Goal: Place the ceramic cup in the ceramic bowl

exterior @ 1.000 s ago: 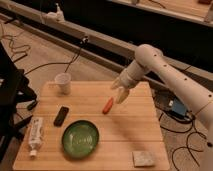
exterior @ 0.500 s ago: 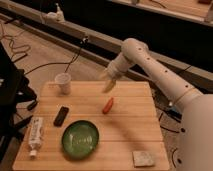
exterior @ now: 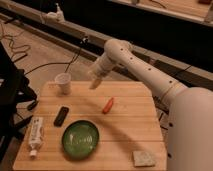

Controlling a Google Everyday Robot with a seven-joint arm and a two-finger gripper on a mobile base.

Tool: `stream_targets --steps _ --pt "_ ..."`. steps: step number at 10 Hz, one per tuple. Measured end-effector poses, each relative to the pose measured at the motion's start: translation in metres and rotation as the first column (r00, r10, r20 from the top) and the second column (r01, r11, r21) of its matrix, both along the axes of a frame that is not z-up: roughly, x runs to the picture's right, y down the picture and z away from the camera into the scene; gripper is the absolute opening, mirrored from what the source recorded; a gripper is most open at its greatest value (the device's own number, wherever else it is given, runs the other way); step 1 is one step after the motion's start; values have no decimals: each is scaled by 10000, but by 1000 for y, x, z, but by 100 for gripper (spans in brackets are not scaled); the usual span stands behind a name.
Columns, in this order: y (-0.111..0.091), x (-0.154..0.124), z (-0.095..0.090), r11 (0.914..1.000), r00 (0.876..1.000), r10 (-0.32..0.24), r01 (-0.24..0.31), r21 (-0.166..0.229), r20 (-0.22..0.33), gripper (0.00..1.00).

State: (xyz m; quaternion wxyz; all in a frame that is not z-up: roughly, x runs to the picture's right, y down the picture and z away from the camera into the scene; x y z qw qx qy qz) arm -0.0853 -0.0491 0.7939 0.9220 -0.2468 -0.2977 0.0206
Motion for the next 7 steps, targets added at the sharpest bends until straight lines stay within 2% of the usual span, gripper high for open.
stream_targets --steps 2,7 --pt "-1 -25 -5 9998 9997 -64 60 200 227 63" --pt "-4 -18 -4 9998 9999 28 -30 179 139 63"
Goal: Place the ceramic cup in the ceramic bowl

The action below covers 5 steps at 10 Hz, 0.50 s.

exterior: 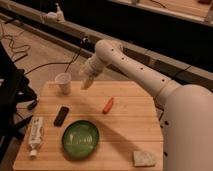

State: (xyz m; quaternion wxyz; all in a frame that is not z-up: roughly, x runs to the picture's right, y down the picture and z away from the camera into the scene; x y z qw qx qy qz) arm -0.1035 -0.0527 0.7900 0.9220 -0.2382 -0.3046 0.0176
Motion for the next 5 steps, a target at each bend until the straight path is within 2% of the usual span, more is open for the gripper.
stream_targets --steps 2,5 --pt "-8 15 14 9993 9991 372 -371 63 -201 63" --pt "-14 7 34 9980 9982 594 -591 210 -114 63"
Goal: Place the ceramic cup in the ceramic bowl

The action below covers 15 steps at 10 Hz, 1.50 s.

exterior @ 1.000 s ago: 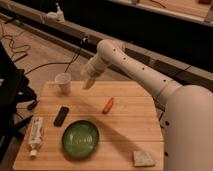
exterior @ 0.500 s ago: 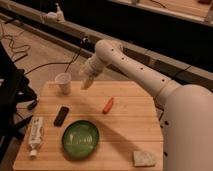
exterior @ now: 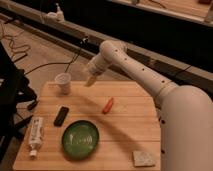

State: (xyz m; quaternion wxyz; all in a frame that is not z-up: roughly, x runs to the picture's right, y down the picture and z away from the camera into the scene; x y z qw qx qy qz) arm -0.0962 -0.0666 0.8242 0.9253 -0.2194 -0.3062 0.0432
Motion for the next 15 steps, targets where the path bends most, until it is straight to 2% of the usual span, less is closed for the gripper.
stream_targets --steps 2,5,10,15 --pt "-2 -11 9 9999 9998 35 -37 98 196 63" --pt "-5 -42 17 9996 9973 -84 65 271 735 63" --pt "2 -100 27 9983 9844 -548 511 264 1673 63" --pt "2 -96 27 9981 9844 -587 552 256 1661 63"
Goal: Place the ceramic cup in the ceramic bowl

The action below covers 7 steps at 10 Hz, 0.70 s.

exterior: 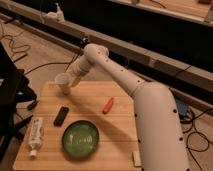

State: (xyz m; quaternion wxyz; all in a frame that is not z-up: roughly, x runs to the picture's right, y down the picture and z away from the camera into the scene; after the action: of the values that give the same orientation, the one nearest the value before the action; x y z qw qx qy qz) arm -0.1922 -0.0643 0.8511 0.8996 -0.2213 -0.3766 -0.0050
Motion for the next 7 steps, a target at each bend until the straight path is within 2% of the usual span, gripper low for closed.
stream_targets --steps 3,7 --pt "3 8 10 9998 9997 -174 174 -44 -160 63" --pt "7 -23 27 9978 9980 -606 611 -256 200 63"
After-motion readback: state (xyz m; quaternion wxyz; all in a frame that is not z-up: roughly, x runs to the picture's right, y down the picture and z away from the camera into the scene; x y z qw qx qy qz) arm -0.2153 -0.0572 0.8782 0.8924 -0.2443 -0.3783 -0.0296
